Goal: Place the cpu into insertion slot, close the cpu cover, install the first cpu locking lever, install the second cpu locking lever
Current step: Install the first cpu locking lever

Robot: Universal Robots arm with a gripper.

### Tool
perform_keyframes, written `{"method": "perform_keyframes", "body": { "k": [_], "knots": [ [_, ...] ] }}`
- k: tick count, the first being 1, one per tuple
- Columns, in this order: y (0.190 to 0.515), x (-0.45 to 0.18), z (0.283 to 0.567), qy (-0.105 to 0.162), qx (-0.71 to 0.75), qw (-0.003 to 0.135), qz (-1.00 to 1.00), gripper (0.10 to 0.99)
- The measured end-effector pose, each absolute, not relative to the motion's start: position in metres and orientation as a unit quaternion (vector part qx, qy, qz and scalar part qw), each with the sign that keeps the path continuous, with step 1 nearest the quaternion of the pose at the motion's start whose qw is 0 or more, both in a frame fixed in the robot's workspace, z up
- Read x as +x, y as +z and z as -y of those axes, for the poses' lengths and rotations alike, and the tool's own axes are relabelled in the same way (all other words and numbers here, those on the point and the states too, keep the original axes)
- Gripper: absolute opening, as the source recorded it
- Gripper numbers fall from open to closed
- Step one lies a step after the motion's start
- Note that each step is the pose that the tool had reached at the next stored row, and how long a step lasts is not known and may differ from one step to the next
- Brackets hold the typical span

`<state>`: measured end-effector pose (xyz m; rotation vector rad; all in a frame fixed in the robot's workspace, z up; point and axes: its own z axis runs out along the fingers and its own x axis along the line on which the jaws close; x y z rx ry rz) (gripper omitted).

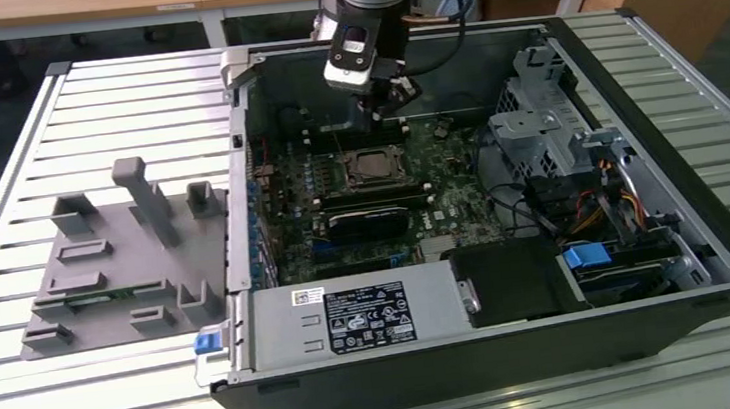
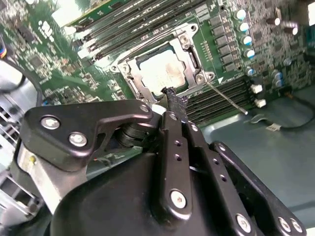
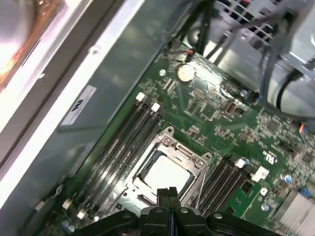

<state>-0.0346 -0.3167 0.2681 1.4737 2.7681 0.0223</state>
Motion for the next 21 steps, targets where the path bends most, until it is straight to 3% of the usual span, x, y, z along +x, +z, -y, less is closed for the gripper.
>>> {"method": "perform_keyframes", "body": {
  "k": [21],
  "knots": [
    [0.2669,-0.0346,0.3167,0.008,0.295,0.002,-0.956,0.106]
  ]
}}
